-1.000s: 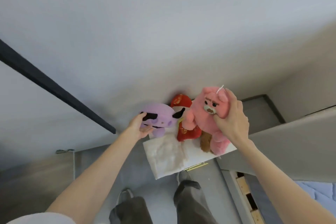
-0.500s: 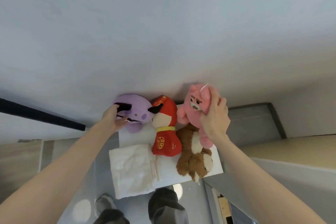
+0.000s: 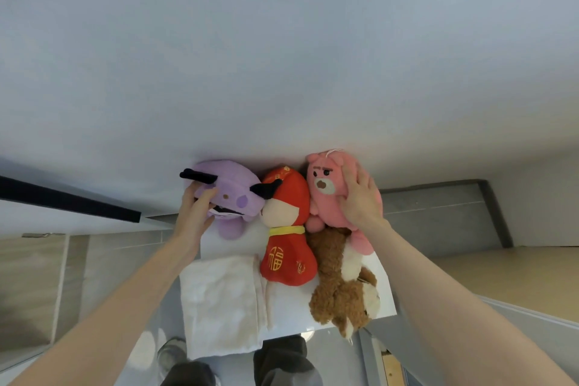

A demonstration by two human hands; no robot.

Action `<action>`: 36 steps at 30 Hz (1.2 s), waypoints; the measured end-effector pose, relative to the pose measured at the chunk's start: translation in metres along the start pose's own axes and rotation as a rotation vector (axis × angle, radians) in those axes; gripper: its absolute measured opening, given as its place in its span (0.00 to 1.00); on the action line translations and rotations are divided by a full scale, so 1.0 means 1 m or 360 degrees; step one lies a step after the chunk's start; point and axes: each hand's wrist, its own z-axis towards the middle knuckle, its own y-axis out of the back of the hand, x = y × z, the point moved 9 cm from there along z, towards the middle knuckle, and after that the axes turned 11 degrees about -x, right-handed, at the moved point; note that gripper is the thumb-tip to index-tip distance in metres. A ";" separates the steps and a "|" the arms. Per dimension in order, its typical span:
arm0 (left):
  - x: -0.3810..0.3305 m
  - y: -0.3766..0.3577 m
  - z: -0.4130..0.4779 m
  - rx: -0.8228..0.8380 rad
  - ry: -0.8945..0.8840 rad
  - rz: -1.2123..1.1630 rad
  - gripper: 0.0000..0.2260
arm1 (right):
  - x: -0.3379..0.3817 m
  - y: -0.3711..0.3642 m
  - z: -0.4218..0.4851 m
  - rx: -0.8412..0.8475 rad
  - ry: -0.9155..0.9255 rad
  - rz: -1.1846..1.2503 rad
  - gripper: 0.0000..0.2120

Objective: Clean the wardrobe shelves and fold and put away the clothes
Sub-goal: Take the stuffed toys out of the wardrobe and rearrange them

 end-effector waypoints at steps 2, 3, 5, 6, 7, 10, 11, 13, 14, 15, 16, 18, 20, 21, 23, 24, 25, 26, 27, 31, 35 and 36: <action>-0.001 0.003 0.004 0.0020 -0.0024 0.0018 0.07 | -0.001 -0.002 0.002 0.0017 0.0015 -0.0015 0.37; -0.001 0.005 0.006 0.0036 -0.0023 0.0037 0.08 | -0.002 0.000 0.003 0.0028 0.0027 -0.0012 0.37; 0.000 0.010 0.007 0.0080 -0.0017 0.0094 0.10 | -0.004 0.005 0.003 0.0057 0.0032 0.0011 0.38; 0.000 0.013 0.006 0.0095 -0.0015 0.0104 0.11 | -0.005 0.009 0.001 0.0055 0.0016 0.0022 0.39; 0.000 0.016 0.005 0.0098 -0.0014 0.0097 0.13 | -0.005 0.015 -0.002 0.0032 -0.0010 0.0027 0.39; -0.004 0.023 -0.001 0.0067 -0.0047 0.0058 0.16 | -0.002 0.035 -0.011 -0.0077 -0.0060 0.0055 0.39; -0.004 0.025 -0.002 0.0036 -0.0047 0.0034 0.18 | 0.000 0.039 -0.013 -0.0097 -0.0059 0.0075 0.38; -0.004 0.029 -0.006 -0.0043 -0.0022 -0.0003 0.20 | 0.002 0.045 -0.017 -0.0095 -0.0069 0.0114 0.38; -0.004 0.030 -0.009 -0.0066 -0.0017 -0.0012 0.21 | 0.000 0.047 -0.018 -0.0084 -0.0097 0.0130 0.38; -0.004 0.030 -0.011 -0.0082 -0.0027 -0.0018 0.22 | -0.002 0.049 -0.019 -0.0081 -0.0131 0.0136 0.38; -0.003 0.031 -0.015 -0.0094 -0.0034 -0.0020 0.22 | -0.003 0.050 -0.022 -0.0095 -0.0164 0.0141 0.38; -0.001 0.034 -0.019 -0.0109 -0.0038 -0.0021 0.21 | 0.000 0.056 -0.031 -0.0198 -0.0159 0.0169 0.36; 0.003 0.039 -0.023 -0.0100 -0.0035 -0.0005 0.19 | 0.013 0.063 -0.046 -0.0322 -0.0078 0.0295 0.32; 0.007 0.042 -0.025 -0.0088 -0.0033 0.0024 0.17 | 0.023 0.067 -0.057 -0.0347 -0.0027 0.0384 0.29; 0.013 0.049 -0.034 -0.0069 -0.0060 0.0088 0.15 | 0.044 0.068 -0.083 -0.0344 0.0068 0.0519 0.22; 0.015 0.053 -0.039 -0.0067 -0.0100 0.0119 0.15 | 0.056 0.068 -0.098 -0.0337 0.0121 0.0565 0.19; 0.017 0.059 -0.045 -0.0065 -0.0153 0.0149 0.15 | 0.069 0.067 -0.114 -0.0319 0.0176 0.0607 0.17; 0.020 0.065 -0.051 -0.0068 -0.0195 0.0183 0.14 | 0.081 0.063 -0.130 -0.0289 0.0233 0.0630 0.15; 0.027 0.072 -0.055 -0.0074 -0.0221 0.0221 0.14 | 0.094 0.056 -0.145 -0.0234 0.0289 0.0617 0.14; 0.076 0.106 -0.059 -0.0166 -0.0142 0.0445 0.16 | 0.138 -0.003 -0.195 0.0162 0.0461 0.0474 0.13; 0.140 0.131 -0.046 -0.0286 0.0109 0.0542 0.22 | 0.156 -0.084 -0.212 0.0535 0.0539 0.0253 0.18; 0.158 0.134 -0.040 -0.0277 0.0174 0.0588 0.25 | 0.156 -0.104 -0.212 0.0628 0.0510 0.0227 0.20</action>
